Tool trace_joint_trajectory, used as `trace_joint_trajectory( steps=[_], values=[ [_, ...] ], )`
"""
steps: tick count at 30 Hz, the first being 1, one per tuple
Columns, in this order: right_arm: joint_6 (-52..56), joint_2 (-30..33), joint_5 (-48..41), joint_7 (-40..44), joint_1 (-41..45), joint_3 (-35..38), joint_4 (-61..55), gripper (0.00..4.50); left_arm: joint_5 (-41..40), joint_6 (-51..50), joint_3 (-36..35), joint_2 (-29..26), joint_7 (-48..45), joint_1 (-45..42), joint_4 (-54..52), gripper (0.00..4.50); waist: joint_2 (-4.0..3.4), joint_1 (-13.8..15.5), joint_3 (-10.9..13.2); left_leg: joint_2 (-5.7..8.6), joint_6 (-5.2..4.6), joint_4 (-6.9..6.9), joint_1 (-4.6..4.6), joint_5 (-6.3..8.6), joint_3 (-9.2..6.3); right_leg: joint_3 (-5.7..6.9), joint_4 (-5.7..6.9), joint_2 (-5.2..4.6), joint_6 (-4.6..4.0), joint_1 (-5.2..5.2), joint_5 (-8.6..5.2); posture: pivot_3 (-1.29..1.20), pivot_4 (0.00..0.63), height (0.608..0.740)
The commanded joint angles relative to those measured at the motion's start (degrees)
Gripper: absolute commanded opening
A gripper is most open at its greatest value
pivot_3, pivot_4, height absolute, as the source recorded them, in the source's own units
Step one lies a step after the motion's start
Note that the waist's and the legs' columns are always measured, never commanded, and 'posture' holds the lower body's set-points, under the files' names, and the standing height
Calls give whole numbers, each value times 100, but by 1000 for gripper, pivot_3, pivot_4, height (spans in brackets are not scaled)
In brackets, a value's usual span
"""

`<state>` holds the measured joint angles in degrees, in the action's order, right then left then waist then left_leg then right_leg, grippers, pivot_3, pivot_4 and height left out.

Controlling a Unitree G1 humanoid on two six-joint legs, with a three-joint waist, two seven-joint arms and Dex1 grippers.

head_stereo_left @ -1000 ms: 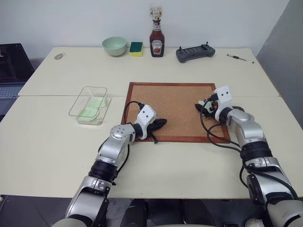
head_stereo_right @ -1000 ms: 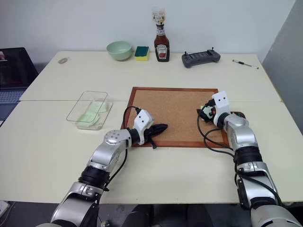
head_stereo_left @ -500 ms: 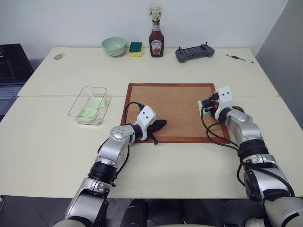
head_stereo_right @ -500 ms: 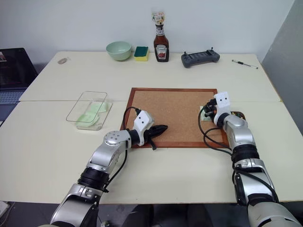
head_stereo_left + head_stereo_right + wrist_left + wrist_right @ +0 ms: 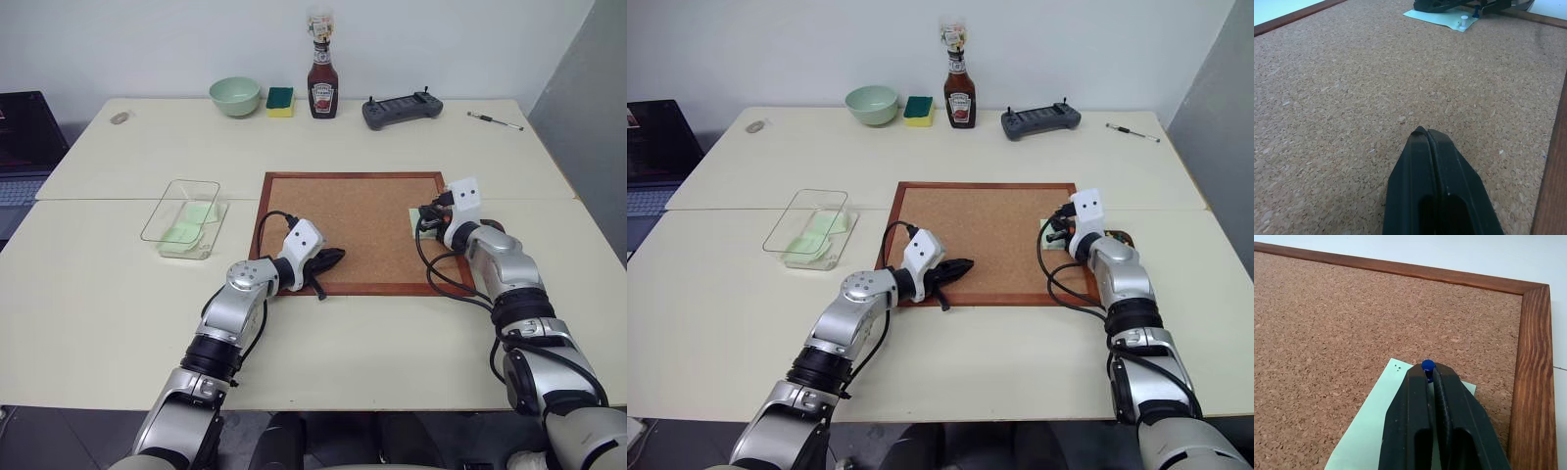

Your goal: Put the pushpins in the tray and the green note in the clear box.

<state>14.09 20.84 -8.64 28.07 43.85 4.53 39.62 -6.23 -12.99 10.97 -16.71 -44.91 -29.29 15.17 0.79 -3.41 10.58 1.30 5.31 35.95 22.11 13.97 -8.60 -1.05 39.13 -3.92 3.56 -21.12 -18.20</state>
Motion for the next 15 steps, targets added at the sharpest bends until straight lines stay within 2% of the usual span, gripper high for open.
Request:
trace_joint_trajectory(
  steps=[1, 15],
  values=[
    [47, 57, -300, 117, -50, 263, -734, 57, 76, -30, 124, -53, -92, 125, -4, 0, 0, 1, 0, 0, 0, 0, 0, 0, 0, 0, 0, 0, 0, 0, 0, 0, 150, 740],
    [460, -34, -637, 292, -517, 382, -1668, 57, 93, -84, 149, -59, -151, 158, -41, 0, -4, -22, -3, -1, -1, 1, -1, 0, 1, -1, 4, 0, 0, 0, 0, 0, 150, 740]
  ],
)
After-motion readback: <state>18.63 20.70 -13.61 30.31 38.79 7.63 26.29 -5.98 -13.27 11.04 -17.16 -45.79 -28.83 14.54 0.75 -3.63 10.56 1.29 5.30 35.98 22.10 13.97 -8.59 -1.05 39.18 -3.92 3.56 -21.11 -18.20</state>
